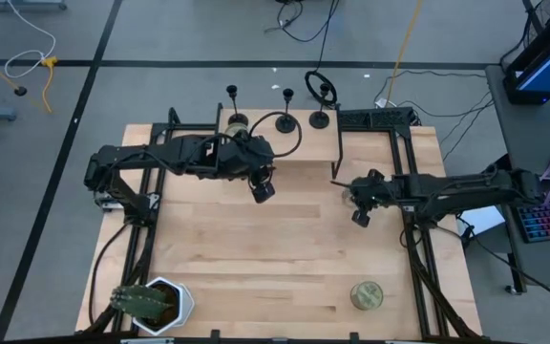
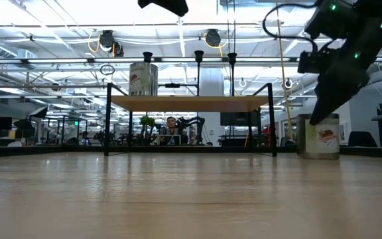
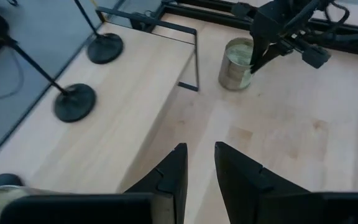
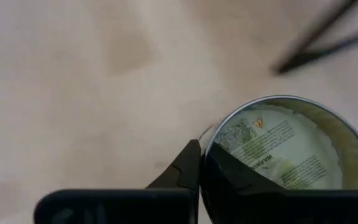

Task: Pick & Place candle stick holders
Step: Put the top scented candle on the shelf, then put the scented candle on the shelf

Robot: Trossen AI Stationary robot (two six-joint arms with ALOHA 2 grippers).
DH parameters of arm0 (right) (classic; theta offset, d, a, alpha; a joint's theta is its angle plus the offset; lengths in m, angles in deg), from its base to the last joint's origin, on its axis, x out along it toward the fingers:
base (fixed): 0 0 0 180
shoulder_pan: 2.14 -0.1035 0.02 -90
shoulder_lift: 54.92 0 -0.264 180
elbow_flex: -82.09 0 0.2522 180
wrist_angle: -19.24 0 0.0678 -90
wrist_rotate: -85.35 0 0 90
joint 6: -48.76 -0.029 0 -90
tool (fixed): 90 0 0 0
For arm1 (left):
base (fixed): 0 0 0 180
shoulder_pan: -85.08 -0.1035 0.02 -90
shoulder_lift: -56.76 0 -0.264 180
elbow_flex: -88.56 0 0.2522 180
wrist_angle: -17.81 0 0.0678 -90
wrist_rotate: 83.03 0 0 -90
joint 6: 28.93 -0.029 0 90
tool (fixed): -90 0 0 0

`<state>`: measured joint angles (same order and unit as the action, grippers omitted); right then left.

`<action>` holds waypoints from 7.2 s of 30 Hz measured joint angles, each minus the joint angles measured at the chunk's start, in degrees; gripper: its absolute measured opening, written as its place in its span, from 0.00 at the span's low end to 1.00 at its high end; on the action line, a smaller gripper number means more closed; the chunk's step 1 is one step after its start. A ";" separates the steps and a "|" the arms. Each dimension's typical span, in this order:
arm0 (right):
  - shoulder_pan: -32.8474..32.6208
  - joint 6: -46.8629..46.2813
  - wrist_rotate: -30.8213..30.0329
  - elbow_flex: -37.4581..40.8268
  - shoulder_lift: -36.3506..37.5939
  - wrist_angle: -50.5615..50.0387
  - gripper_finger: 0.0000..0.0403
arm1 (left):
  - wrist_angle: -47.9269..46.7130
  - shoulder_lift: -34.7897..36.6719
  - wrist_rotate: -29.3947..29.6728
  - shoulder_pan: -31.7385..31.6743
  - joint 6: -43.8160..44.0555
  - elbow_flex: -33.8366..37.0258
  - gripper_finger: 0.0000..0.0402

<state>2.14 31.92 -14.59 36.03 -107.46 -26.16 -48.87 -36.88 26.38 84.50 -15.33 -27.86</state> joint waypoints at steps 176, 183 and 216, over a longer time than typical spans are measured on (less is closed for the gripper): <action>3.66 13.28 10.22 -14.20 -31.77 28.97 0.03 | 35.87 0.02 1.58 13.26 -3.07 27.15 0.22; 4.33 17.07 10.30 -14.18 -32.21 30.70 0.05 | 36.00 0.02 -1.07 11.38 -5.48 27.15 0.22; -7.26 14.48 10.13 -10.88 3.52 8.79 0.39 | 48.98 -9.25 -24.05 1.41 -21.23 27.15 0.22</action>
<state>-5.12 46.41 -4.46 25.14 -103.94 -17.37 0.11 -46.14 2.33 85.92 -36.56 -0.71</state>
